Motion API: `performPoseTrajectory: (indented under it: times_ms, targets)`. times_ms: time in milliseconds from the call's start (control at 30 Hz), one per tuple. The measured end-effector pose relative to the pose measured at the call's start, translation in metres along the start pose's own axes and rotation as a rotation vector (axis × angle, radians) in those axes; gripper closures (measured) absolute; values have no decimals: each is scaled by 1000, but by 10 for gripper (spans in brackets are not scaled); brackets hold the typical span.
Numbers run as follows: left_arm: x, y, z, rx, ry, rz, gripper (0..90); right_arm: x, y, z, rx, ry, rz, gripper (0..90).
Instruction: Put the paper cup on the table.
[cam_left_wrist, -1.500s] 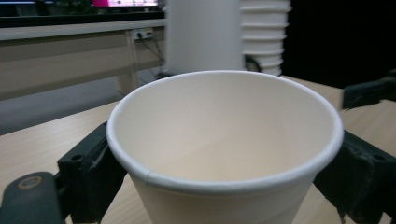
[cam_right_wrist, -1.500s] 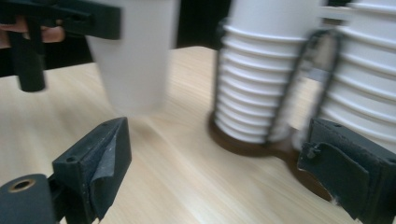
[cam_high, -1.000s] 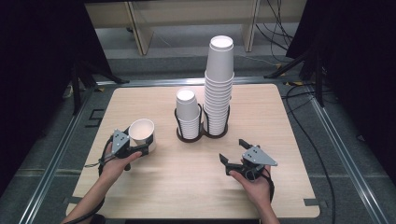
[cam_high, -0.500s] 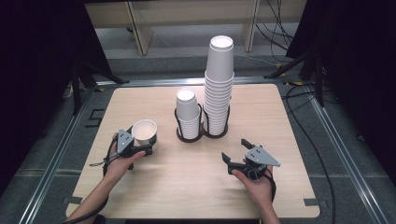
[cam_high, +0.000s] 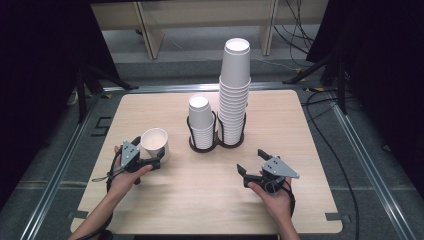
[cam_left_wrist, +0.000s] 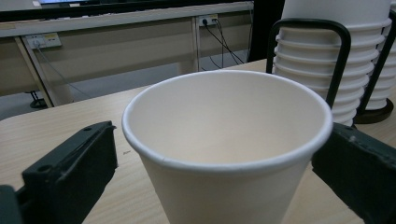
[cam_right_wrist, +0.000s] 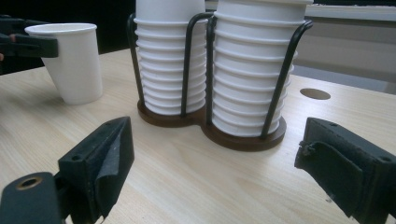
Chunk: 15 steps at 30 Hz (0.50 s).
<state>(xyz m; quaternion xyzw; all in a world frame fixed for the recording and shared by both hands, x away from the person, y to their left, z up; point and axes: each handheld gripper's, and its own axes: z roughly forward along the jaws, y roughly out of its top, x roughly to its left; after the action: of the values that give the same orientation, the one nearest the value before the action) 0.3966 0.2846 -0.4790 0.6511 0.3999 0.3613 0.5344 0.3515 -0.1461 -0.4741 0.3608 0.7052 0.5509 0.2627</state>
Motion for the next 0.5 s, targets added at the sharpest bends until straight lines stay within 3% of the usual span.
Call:
performPoseTrajectory:
  times_ms: [267,500]
  targets:
    - [5,1,-28,-17,11,-16,0,-2,-1,-2,-22,-3,11,107]
    - [0,-9,-51,-24,-22,-16,0,-3,-1,-2,-26,-15,14,107]
